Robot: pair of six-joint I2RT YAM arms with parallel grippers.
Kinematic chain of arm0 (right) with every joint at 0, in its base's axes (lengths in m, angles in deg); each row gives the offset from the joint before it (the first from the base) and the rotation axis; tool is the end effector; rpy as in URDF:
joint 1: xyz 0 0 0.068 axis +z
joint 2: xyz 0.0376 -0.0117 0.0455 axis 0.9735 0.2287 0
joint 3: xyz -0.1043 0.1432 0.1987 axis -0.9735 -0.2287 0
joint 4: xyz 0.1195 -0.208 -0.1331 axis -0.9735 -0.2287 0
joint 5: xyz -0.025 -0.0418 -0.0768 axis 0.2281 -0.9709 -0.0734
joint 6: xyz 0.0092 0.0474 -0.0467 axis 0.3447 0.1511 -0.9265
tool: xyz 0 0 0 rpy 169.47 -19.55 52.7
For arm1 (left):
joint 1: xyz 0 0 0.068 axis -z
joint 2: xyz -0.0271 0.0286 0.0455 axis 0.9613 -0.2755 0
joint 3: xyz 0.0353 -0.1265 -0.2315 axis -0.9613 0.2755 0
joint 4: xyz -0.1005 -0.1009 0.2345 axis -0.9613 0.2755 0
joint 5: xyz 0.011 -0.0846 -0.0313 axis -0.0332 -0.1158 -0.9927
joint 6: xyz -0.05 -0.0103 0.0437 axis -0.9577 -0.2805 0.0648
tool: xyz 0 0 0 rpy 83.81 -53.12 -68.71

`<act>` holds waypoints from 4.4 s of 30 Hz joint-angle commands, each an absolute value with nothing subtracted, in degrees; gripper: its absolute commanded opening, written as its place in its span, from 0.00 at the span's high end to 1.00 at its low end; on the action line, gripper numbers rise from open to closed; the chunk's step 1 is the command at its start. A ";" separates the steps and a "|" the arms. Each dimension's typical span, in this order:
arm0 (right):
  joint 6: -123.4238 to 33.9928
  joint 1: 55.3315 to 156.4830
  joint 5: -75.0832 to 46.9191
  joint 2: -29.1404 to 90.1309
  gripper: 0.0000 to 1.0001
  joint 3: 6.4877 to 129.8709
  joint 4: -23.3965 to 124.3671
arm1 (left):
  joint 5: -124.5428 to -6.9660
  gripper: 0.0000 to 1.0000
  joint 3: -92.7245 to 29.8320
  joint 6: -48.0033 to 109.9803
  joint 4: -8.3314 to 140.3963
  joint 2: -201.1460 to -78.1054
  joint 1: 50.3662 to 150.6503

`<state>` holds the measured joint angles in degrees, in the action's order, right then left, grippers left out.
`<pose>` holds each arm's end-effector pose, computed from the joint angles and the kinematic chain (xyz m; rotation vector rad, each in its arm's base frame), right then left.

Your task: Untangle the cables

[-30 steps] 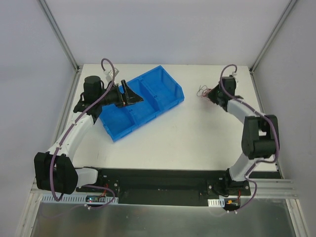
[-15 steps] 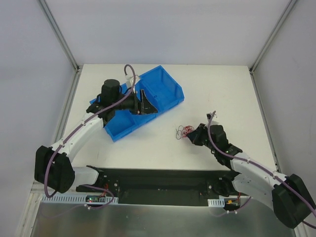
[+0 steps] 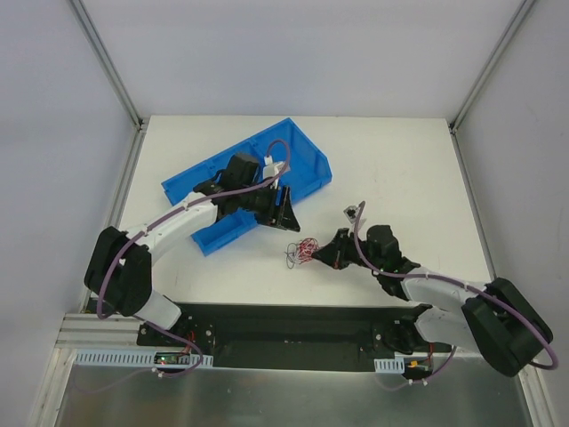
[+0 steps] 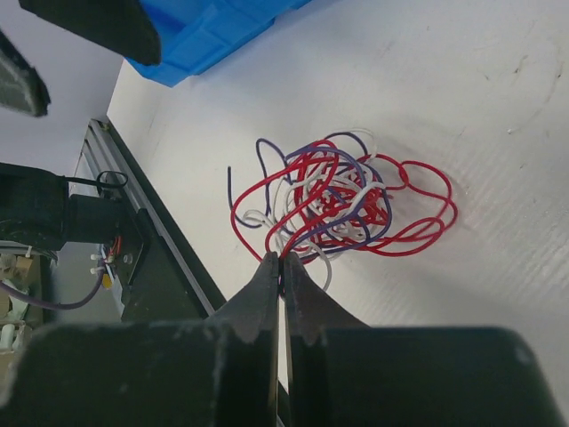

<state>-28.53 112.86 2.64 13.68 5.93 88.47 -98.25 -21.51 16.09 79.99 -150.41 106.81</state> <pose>0.1790 0.1578 0.1537 -0.5384 1.8530 1.0969 0.2809 -0.2226 0.2528 0.5661 2.2829 -1.3309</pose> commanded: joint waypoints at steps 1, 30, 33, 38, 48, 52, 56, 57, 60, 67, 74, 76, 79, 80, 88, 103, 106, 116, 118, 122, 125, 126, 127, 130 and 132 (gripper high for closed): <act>-29.29 113.52 5.44 18.93 0.99 10.91 91.61 | -95.98 0.46 -21.41 23.83 84.92 -148.15 106.97; -31.58 116.51 -0.72 16.65 0.98 11.79 86.24 | -92.03 0.62 -28.27 31.85 95.21 -165.20 110.31; -31.67 116.59 -0.10 17.18 0.98 12.06 86.41 | -92.21 0.57 -28.45 31.76 95.21 -166.61 110.57; -31.67 116.51 -0.19 17.18 0.98 12.06 86.50 | -92.38 0.55 -29.06 31.49 95.21 -168.89 111.45; -29.65 116.59 -10.63 14.55 0.96 11.53 80.97 | -82.99 1.00 -27.75 33.43 93.19 -159.77 113.12; -28.15 116.59 -16.00 13.23 0.80 11.53 77.80 | -81.75 1.00 -25.73 33.87 90.73 -154.67 113.65; -30.69 116.68 -11.90 12.26 0.52 9.60 84.98 | -83.50 1.00 -24.06 33.96 88.36 -150.62 114.00; -31.40 116.77 -10.31 11.91 0.47 9.16 87.36 | -83.86 1.00 -23.79 33.78 88.09 -150.01 114.09; -33.07 117.56 -9.16 11.03 0.31 8.72 90.44 | -85.43 1.00 -23.70 33.17 87.74 -149.30 114.26; -31.49 119.14 -12.50 18.92 0.24 12.49 94.66 | -88.34 1.00 -23.00 32.46 85.89 -147.81 114.26; -29.82 119.76 -9.59 28.42 0.25 15.92 99.95 | -92.47 1.00 -21.77 31.85 82.99 -145.43 114.26; -29.91 119.76 -9.86 29.74 0.25 16.54 99.60 | -93.52 1.00 -21.42 31.93 82.12 -144.82 114.26; -29.12 119.85 -10.30 32.46 0.36 18.90 95.92 | -93.79 1.00 -20.98 32.55 80.97 -143.06 114.26; -29.03 119.85 -9.78 33.25 0.40 19.61 94.95 | -93.70 1.00 -20.54 32.72 80.53 -142.10 114.26; -29.38 120.72 -10.65 38.27 0.75 25.32 87.30 | -90.28 1.00 -15.88 37.11 74.91 -130.24 114.17; -28.33 121.25 -14.87 40.21 0.81 28.32 80.44 | -86.50 1.00 -40.81 25.87 71.48 -123.54 115.84; -28.24 121.34 -15.22 40.21 0.85 28.32 80.35 | -84.13 1.00 -49.33 25.25 71.48 -125.56 115.84; -27.89 121.25 -16.36 40.21 0.91 28.67 79.03 | -74.03 1.00 -77.90 25.87 72.97 -134.61 115.84; -27.71 121.25 -17.15 40.12 0.91 28.67 78.59 | -72.79 1.00 -83.53 25.34 72.45 -136.28 115.76; -27.27 121.25 -18.03 40.56 0.90 29.28 77.28 | -73.31 1.00 -92.06 24.64 70.43 -139.53 115.84; -27.01 121.25 -18.47 40.73 0.90 29.64 76.40 | -72.44 1.00 -95.06 24.64 69.46 -140.77 115.84; -27.01 121.34 -18.73 40.73 0.90 29.72 76.22 | -72.35 1.00 -94.98 24.90 69.45 -140.69 115.84; -27.01 121.25 -18.91 40.73 0.90 29.64 76.13 | -72.26 1.00 -94.46 25.08 69.45 -140.51 115.84; -26.83 121.34 -19.44 40.21 0.92 29.37 76.04 | -71.65 1.00 -89.90 25.25 69.45 -138.76 115.84; -26.92 121.25 -19.87 38.98 0.95 28.50 76.13 | -71.47 1.00 -86.21 25.25 69.45 -137.27 115.84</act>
<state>-26.84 121.29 -17.10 40.22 29.76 78.33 -73.18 -90.36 25.44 74.84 -139.31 115.31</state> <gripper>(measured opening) 0.080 0.006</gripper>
